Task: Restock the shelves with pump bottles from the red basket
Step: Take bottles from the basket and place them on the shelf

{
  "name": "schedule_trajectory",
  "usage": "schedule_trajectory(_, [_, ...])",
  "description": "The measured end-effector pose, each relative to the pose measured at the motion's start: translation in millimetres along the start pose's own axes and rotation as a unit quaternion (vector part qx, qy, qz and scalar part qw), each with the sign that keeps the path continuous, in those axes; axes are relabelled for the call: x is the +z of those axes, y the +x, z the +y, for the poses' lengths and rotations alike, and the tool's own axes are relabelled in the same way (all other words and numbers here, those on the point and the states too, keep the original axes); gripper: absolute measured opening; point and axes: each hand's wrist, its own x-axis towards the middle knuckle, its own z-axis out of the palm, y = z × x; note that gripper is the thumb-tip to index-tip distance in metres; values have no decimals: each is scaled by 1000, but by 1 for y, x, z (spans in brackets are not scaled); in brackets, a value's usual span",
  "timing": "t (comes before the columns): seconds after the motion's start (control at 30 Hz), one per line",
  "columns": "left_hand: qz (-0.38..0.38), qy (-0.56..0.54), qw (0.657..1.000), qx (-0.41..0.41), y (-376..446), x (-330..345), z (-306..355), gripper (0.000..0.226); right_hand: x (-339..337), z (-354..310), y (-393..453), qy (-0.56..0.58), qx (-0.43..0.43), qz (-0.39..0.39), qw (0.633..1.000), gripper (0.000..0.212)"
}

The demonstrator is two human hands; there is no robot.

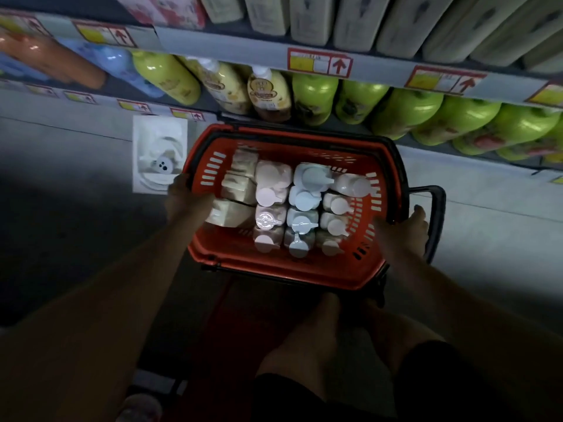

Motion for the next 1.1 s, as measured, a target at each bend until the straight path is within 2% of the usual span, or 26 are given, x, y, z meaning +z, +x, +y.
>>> schedule_trajectory(0.1, [-32, -14, 999, 41, -40, 7, 24, 35, -10, -1, -29, -34, -97, 7, 995, 74])
schedule_trajectory(0.2, [-85, -8, 992, 93, -74, 10, 44, 58, -15, 4, -54, -69, -212, -53, 973, 69])
schedule_trajectory(0.27, [-103, 26, 984, 140, -93, 10, 52, 62, -19, 1, -65, -66, -266, -86, 958, 68])
schedule_trajectory(0.43, [-127, 88, 967, 201, -108, 16, 53, 60, -20, -13, -73, -55, -339, -109, 933, 56])
schedule_trajectory(0.53, [-130, 99, 956, 242, -98, 21, 43, 59, -7, -21, -73, -39, -348, -120, 929, 51])
schedule_trajectory(0.63, [-143, 148, 927, 313, -73, 31, 32, 61, 18, -27, -69, -50, -386, -128, 912, 45])
schedule_trajectory(0.8, [-159, 170, 838, 494, -14, 55, 34, 52, 58, -52, -46, -72, -472, -68, 876, 38])
schedule_trajectory(0.97, [-113, 131, 803, 570, 26, 57, 39, 41, 71, -86, -30, -102, -552, -2, 828, 37])
schedule_trajectory(1.03, [-108, 146, 783, 595, 40, 58, 41, 41, 71, -88, -27, -113, -557, 22, 823, 39])
schedule_trajectory(1.1, [-105, 134, 778, 605, 49, 59, 41, 42, 68, -81, -25, -119, -550, 60, 824, 36])
